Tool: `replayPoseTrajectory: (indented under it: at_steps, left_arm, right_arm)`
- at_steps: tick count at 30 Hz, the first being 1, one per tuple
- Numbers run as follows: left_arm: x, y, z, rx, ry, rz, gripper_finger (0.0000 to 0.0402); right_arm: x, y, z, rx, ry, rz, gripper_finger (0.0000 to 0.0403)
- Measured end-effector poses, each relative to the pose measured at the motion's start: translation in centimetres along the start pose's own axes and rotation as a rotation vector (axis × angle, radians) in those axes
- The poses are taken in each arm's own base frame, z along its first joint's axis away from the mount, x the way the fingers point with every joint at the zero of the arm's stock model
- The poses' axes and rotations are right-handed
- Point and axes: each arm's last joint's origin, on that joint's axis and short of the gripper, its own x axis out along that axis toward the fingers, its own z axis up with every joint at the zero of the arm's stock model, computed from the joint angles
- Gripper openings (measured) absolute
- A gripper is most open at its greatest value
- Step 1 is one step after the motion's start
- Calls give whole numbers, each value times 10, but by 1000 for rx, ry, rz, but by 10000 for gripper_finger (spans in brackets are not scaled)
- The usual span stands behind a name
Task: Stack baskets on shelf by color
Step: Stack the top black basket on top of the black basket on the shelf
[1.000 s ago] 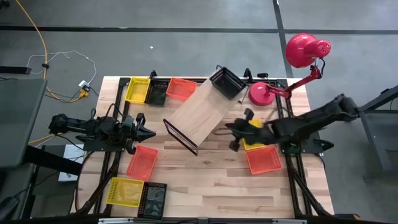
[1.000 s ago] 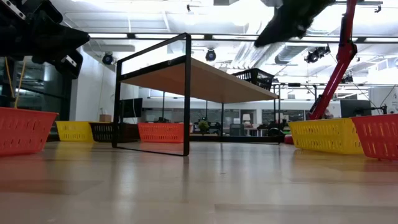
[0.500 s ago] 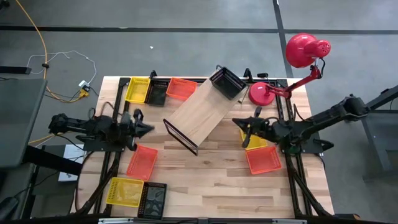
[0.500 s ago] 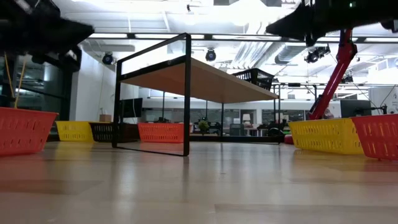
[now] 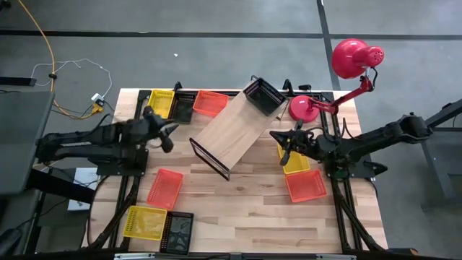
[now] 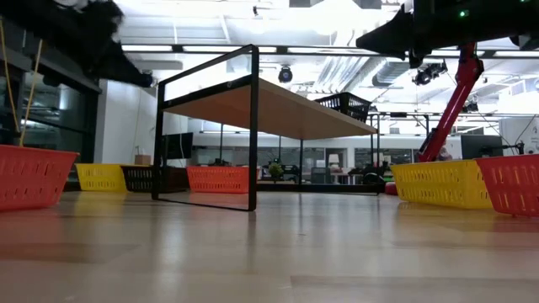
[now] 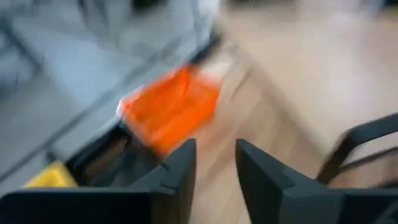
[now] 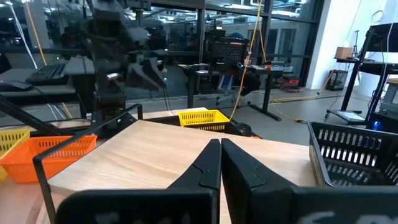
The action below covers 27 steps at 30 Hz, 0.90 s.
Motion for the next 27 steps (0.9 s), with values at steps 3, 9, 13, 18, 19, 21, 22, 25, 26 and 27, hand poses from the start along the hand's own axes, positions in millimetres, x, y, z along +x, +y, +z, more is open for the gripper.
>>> replayPoseTrajectory:
  at_steps: [3, 9, 13, 18, 19, 21, 22, 25, 26, 27]
  left_arm:
    - [14, 5, 11, -20, 175, 30, 139]
    - [51, 12, 21, 33, 442, -3, 178]
    - [75, 17, 19, 151, 572, -3, 183]
    - [99, 20, 6, 400, 709, -38, 184]
    - [103, 21, 3, 431, 732, -39, 184]
    - [110, 22, -1, 485, 771, -48, 184]
    - [113, 22, -3, 505, 787, -59, 184]
    - [120, 21, -7, 551, 811, -78, 184]
    - [123, 21, -8, 568, 816, -72, 184]
    - [126, 21, -9, 579, 815, -61, 184]
  right_arm:
    - [0, 0, 0, 6, 1, 0, 0]
    - [0, 1, 0, 25, 3, 14, 0]
    - [0, 1, -3, 35, 21, 43, 0]
    - [0, 2, -4, 29, 30, 44, 0]
    - [0, 2, -4, 29, 30, 44, 0]
    - [0, 2, -4, 29, 30, 44, 0]
    - [0, 2, -4, 28, 31, 44, 0]
    - [0, 2, -4, 28, 31, 44, 0]
    - [0, 2, -4, 28, 31, 44, 0]
    - [0, 2, -4, 28, 31, 44, 0]
